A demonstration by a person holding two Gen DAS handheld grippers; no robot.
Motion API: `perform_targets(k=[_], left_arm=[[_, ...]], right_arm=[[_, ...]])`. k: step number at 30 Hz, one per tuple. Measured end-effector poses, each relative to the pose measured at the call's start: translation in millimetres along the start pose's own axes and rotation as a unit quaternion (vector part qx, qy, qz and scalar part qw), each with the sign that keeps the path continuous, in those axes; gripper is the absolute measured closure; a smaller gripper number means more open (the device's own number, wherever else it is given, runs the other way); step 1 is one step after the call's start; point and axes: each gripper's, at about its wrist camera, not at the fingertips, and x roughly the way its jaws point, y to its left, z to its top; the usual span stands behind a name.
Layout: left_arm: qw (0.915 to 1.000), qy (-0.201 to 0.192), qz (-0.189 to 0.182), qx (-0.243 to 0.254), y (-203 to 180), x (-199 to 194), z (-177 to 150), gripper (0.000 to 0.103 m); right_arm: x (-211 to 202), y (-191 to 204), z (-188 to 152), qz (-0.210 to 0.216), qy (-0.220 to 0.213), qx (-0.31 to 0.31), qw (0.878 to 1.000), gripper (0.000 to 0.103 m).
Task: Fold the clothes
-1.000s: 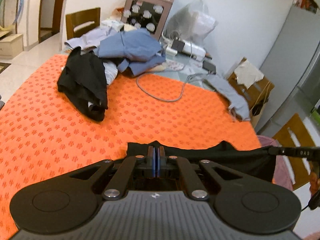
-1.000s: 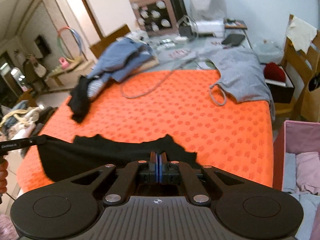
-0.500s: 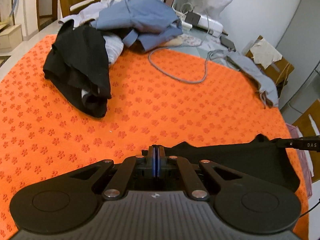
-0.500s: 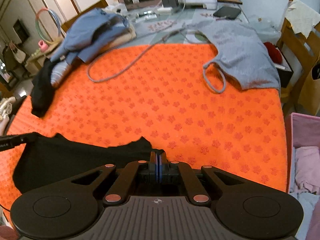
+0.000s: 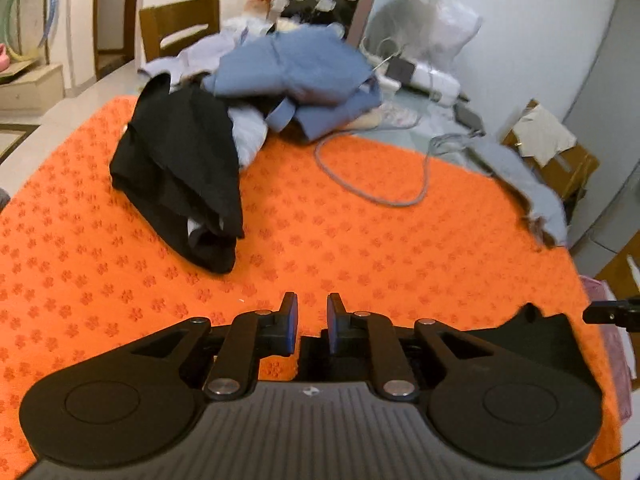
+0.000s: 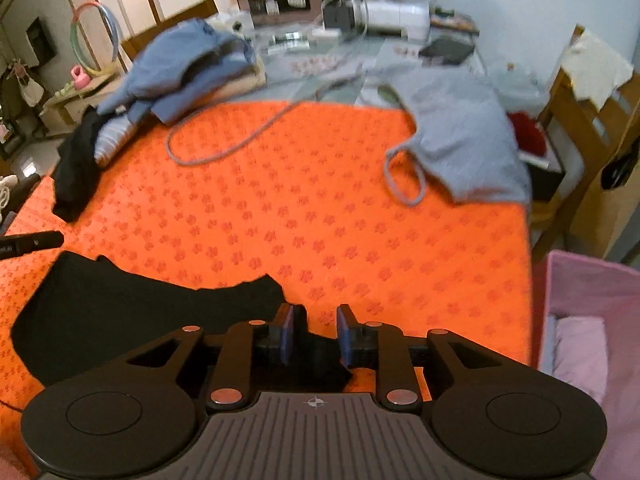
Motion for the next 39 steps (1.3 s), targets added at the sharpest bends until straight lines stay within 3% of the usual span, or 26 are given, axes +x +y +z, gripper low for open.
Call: perform_targets(k=[5,11,14,16,25,28,32,36,39], left_arm=[[0.9967,0.012,-0.025,0.076,-24,-19,-21,0.085],[0.9873,0.039,-0.032,0.151,-46,-12,-56,0.085],[0.9874,0.062,-0.024,0.144,-41,2,-65,0.085],[0.9886,0.056,-0.031,0.136,-35,4,-65,0.083],[0.9917,0.045,-0.021,0.118,-22,-10,-52,0.077],[0.9911,0.042,-0.019,0.125,-24,-22,-54,0.075],[0.9914,0.041,-0.026,0.122,-31,-33,-57,0.074],[0.9922,0.041,-0.037,0.112,-41,-39,-58,0.071],[0.9914,0.04,-0.051,0.114,-49,-39,-56,0.07]], right_arm=[[-22,18,-18,0.057,-0.02,-0.024,0.998,0.077],[-11,46,-49,0.082,0.006,-0.078,0.994,0.077],[2,49,-62,0.071,0.025,-0.096,0.993,0.077],[10,47,-69,0.063,0.035,-0.103,0.992,0.078],[-11,37,-67,0.057,0.014,-0.096,0.994,0.077],[-22,27,-66,0.04,0.014,-0.059,0.997,0.075],[-31,7,-75,0.031,0.018,0.057,0.998,0.063],[-37,-4,-92,0.034,0.011,0.156,0.987,0.061],[-34,-7,-103,0.046,0.011,0.228,0.973,0.061]])
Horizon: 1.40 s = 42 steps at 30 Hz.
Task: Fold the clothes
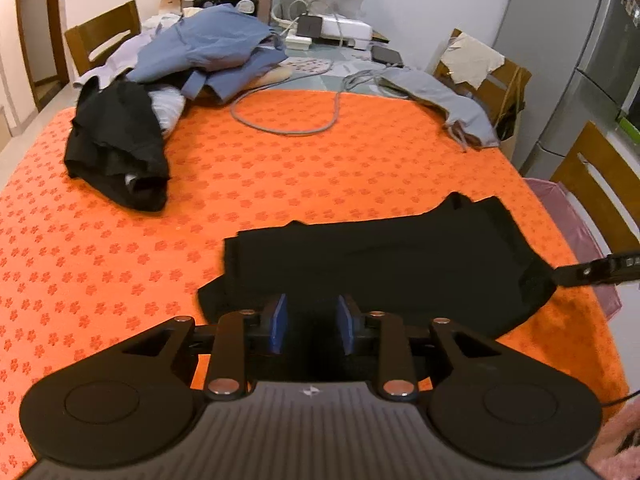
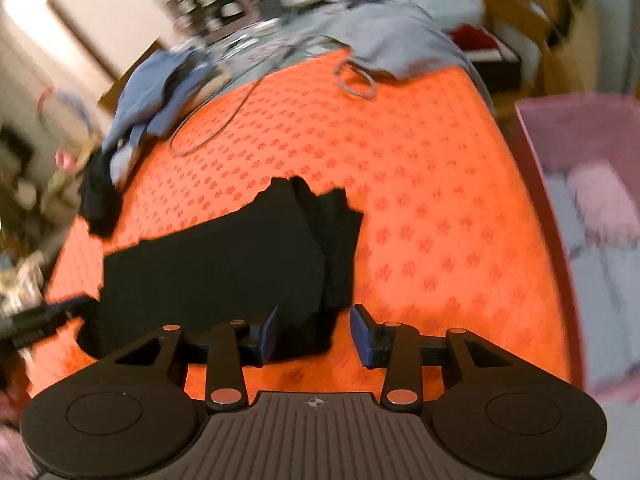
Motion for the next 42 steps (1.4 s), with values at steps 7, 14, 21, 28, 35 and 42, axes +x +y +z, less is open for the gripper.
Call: perform_targets(k=[7,14,21,28,35,42], left_arm=[[0.9993,-0.002,-0.037,0.001,-15,1,15,0.066],[0.9951,0.007,-0.099,-0.009,-44,12,54,0.047],[0.9854,0.08,-0.15,0.007,-100,49,89,0.036],[0.9712,0.147,-0.184,0.036,-153,88,108,0.035],[0.974,0.136,-0.171,0.06,-172,90,110,0.034],[0.9876,0.087,-0.124,0.042,-162,64,92,0.035]], right_arm=[[14,-10,-13,0.024,0.001,0.133,0.991,0.061],[19,-14,-14,0.009,-0.013,0.172,0.985,0.093],[3,23,-11,-0.024,-0.048,0.064,0.996,0.093],[1,40,-9,-0.036,-0.064,0.008,0.997,0.093],[-3,38,-13,-0.028,-0.057,-0.012,0.998,0.088],[-19,29,-10,-0.015,-0.03,-0.098,0.995,0.084]])
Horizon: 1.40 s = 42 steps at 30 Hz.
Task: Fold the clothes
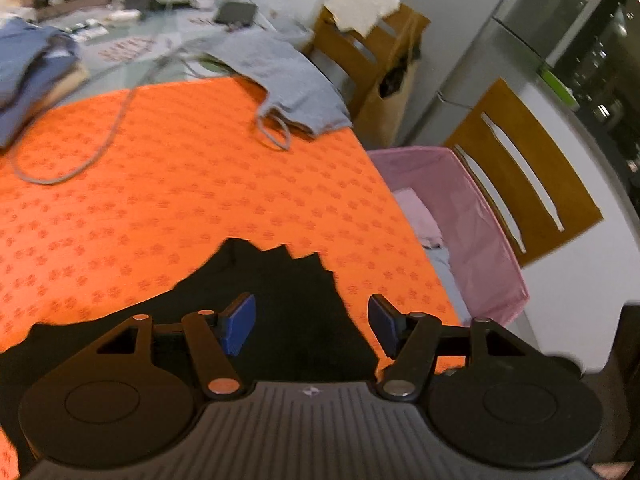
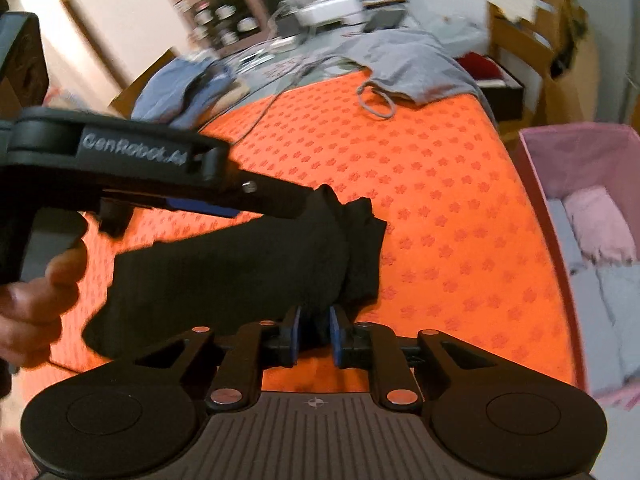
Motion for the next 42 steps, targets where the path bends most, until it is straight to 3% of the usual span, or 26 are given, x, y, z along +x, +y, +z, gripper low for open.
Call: perform_targets(k=[4,8,13,16,19,23,27,33,35,40,42], left_arm=[[0.9984,-0.031,0.047,-0.008,-5,-15,-22,0.035],[0.9934,-0.062,0.094,-0.02,-19,-30,-48,0.034],[0.9784,-0.089,0.162,-0.093,-45,-46,-78,0.034],[0.9647,-0.101,0.207,-0.127,-64,-50,-91,0.034],[0.9517,-0.108,0.241,-0.156,-81,-51,-100,0.033],[0.9416,-0.111,0.275,-0.16,-101,-43,-107,0.033],[0.9285,-0.11,0.308,-0.175,-113,-30,-109,0.033],[0.895,-0.101,0.38,-0.211,-129,-5,-107,0.033],[0.8887,-0.096,0.393,-0.216,-136,2,-107,0.033],[0.8793,-0.073,0.417,-0.219,-145,11,-106,0.033],[0.8763,-0.071,0.42,-0.225,-146,11,-106,0.033]], right_arm=[[-8,-12,8,0.031,0.014,-0.098,0.995,0.08],[-12,-26,19,0.081,0.026,-0.233,0.969,0.07],[-6,-46,39,0.163,0.045,-0.38,0.909,0.068],[-4,-54,51,0.214,0.047,-0.449,0.866,0.065],[0,-58,59,0.241,0.043,-0.507,0.827,0.061],[11,-60,67,0.261,0.036,-0.574,0.776,0.06],[24,-57,69,0.301,0.036,-0.635,0.71,0.06],[38,-49,64,0.375,0.013,-0.728,0.574,0.059],[42,-46,58,0.392,0.001,-0.755,0.526,0.059],[54,-45,42,0.431,-0.006,-0.788,0.439,0.06],[57,-47,36,0.438,-0.016,-0.799,0.411,0.061]])
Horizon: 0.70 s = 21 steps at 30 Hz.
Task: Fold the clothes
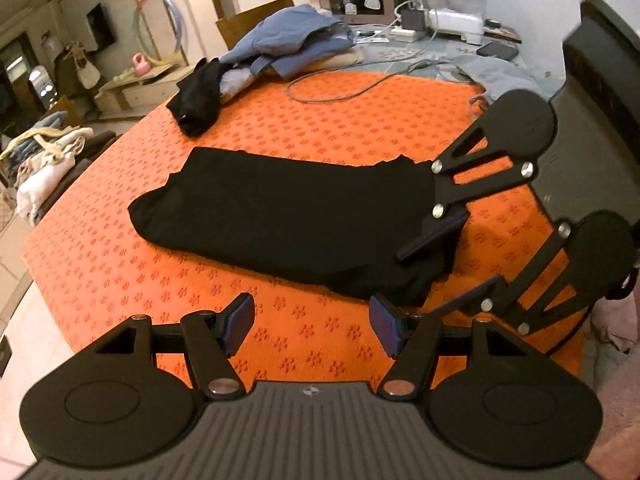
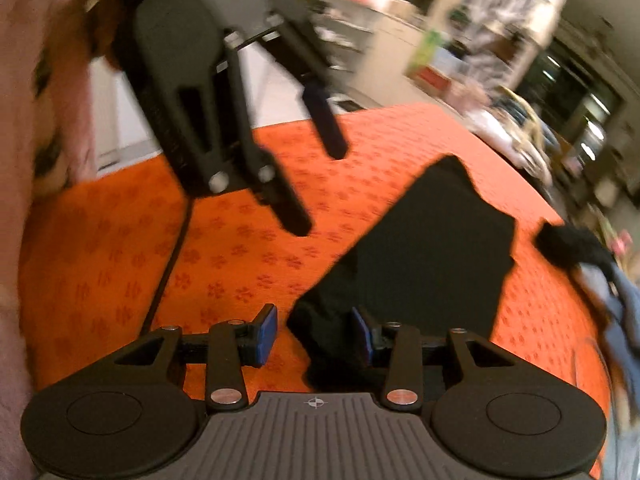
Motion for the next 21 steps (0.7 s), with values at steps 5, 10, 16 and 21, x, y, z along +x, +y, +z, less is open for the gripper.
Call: perform_targets(k=[5,10,16,21], left_arm=[[0.9997,-0.008,0.008,0.022,-9,1,2,0.033],[0.9933,-0.028,0.012,0.112,-31,10,3,0.029],[0.9767,-0.054,0.017,0.207,-51,28,5,0.028],[0.9614,-0.064,0.014,0.267,-60,45,7,0.039]], right_arm=[[0,-5,-8,-0.003,-0.011,-0.01,1.0,0.088],[-14,-20,-8,0.003,-0.03,0.015,0.999,0.093],[-27,-38,-6,0.013,-0.041,0.032,0.999,0.093],[-33,-51,-4,0.02,-0.048,0.045,0.998,0.093]])
